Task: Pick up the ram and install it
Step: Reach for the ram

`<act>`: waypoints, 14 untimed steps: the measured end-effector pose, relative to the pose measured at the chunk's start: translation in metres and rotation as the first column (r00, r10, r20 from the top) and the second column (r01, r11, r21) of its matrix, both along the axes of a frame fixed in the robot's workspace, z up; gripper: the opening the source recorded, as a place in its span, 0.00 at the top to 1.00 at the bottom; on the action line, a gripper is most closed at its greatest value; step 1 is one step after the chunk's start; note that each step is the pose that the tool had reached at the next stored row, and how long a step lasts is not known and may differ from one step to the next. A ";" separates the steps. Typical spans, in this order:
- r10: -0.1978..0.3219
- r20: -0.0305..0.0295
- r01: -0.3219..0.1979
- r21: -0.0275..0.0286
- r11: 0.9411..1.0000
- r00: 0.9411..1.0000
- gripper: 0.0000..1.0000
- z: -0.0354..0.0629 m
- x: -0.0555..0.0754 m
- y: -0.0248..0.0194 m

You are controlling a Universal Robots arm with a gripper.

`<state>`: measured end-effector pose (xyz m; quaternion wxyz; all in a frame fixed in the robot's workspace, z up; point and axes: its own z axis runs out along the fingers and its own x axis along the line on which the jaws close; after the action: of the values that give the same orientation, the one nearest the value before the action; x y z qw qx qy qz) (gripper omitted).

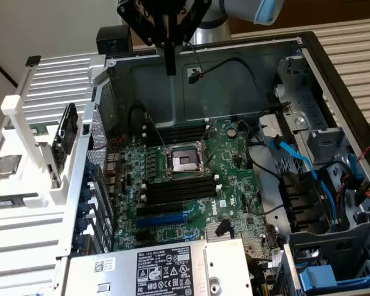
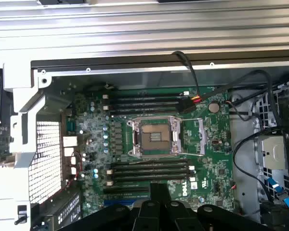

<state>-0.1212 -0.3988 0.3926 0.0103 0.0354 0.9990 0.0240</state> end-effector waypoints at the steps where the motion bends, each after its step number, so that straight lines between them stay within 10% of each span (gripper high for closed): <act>1: 0.000 0.000 0.000 0.000 1.000 1.000 0.90 0.0000 0.000 0.0000; 14: 0.000 0.000 0.000 0.000 1.000 1.000 0.90 0.0000 0.000 0.0000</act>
<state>-0.1216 -0.3988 0.3926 0.0104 0.0354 0.9990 0.0241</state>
